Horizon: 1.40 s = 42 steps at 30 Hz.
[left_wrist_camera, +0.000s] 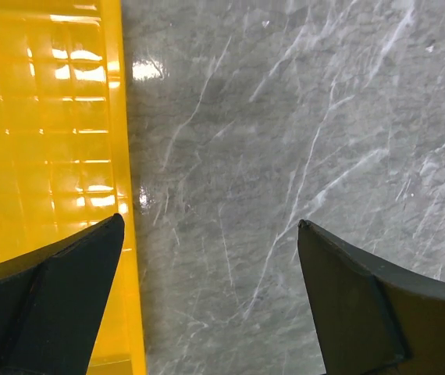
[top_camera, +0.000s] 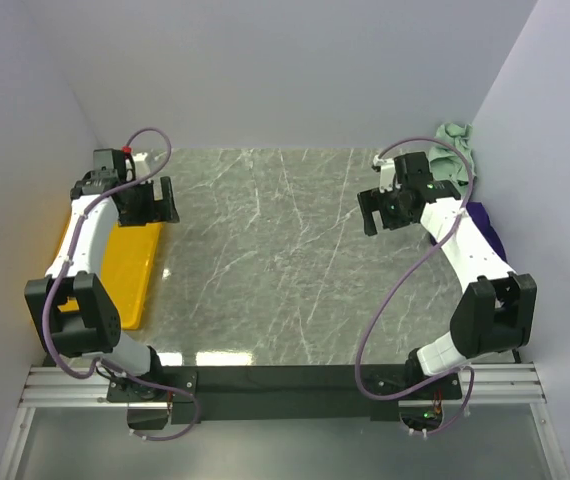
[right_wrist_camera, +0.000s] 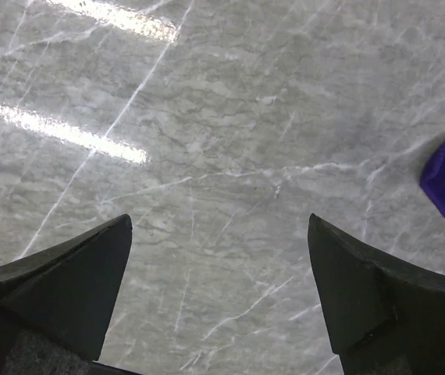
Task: Roll the towels
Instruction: Move the towel to the center of the board
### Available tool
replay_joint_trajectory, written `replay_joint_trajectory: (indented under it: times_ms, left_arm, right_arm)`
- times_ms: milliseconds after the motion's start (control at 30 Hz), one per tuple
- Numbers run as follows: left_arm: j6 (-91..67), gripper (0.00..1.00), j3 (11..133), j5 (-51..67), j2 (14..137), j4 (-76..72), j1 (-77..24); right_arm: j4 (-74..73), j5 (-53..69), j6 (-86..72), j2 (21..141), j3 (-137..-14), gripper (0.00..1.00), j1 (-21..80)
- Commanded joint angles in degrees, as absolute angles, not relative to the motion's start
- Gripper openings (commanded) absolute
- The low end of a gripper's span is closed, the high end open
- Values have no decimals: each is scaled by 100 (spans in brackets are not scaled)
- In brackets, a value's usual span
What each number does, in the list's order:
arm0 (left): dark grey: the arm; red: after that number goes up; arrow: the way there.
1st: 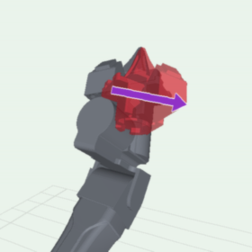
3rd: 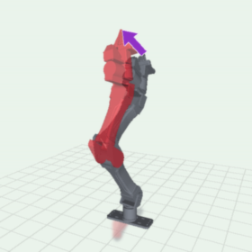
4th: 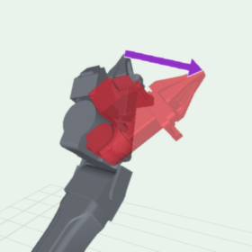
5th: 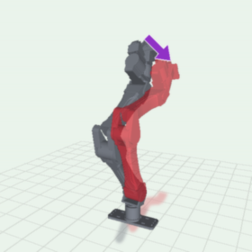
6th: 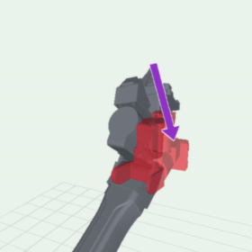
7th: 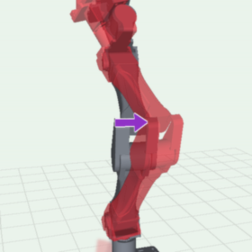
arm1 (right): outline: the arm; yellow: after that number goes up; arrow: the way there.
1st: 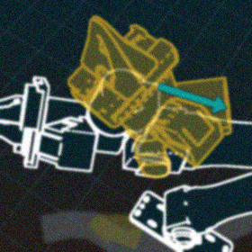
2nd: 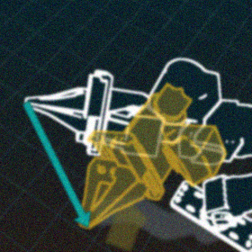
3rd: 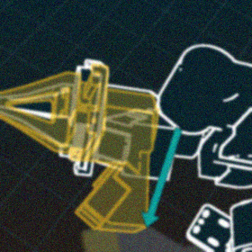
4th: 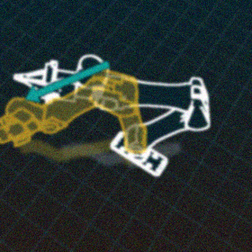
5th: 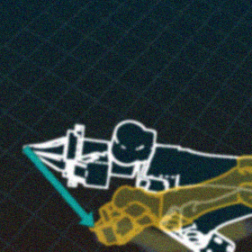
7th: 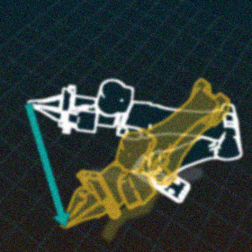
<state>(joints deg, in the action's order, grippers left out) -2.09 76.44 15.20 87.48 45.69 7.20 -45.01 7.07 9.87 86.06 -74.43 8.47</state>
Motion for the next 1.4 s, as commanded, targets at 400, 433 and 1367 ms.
replay_joint_trajectory:
  times_ms: [400, 433, 1367]
  left_arm:
    - [1001, 99, 8982, 1143, 8560, 4948, 738]
    - [1037, 99, 9017, 1108, 8561, 5035, 747]
    - [1116, 99, 8393, 1309, 8367, 4807, 747]
  right_arm:
    - [-5018, 211, 2099, 9181, -8725, 100, -672]
    - [-5062, 124, 2336, 9341, -8849, 100, -842]
    - [-5615, -256, 1986, 12858, -10397, 63, -1591]
